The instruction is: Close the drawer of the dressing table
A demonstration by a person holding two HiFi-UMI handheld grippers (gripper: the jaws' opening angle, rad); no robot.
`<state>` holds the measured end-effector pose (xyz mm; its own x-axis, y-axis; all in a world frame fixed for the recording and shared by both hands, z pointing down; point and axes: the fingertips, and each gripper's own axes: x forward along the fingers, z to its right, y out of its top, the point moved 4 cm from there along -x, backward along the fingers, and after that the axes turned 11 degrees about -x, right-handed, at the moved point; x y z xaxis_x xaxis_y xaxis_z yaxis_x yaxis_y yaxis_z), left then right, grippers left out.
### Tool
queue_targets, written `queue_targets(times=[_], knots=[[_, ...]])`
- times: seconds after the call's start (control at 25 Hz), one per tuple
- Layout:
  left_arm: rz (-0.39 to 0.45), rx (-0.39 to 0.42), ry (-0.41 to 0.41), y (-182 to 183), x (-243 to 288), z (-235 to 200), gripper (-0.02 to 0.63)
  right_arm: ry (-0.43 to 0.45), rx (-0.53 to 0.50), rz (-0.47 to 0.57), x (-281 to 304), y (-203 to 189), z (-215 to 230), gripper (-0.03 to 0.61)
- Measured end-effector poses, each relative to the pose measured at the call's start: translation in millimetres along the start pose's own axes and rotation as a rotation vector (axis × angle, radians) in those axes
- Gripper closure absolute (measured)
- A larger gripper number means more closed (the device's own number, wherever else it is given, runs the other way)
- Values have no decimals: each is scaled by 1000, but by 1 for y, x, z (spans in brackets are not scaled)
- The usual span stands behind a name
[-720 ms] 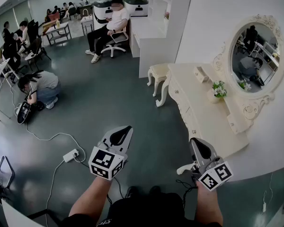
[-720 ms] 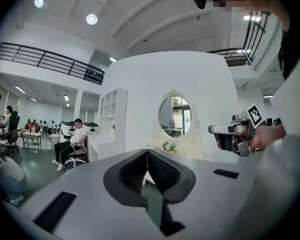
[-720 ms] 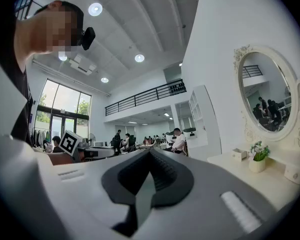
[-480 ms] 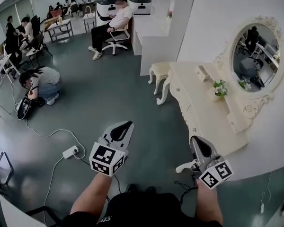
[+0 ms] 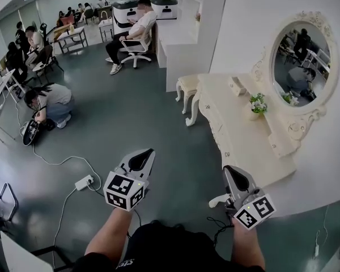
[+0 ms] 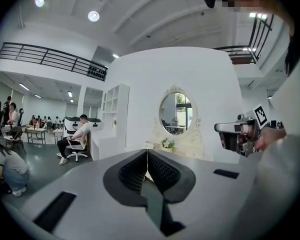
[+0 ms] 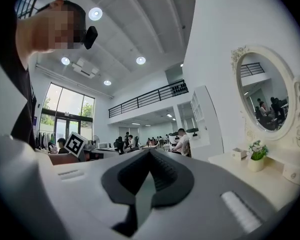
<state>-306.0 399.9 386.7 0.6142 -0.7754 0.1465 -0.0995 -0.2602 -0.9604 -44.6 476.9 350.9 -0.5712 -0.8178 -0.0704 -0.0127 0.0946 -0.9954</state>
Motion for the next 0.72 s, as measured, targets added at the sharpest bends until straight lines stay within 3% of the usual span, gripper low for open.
queue_targets(times=[0.36,0.72], knots=[[-21,1,11,-12,12,24,608,28,36,-13,-12,-17,22,568],[-6,-32,-12,-4,67,-12,609,30,35,-51,35,-25,64,568]])
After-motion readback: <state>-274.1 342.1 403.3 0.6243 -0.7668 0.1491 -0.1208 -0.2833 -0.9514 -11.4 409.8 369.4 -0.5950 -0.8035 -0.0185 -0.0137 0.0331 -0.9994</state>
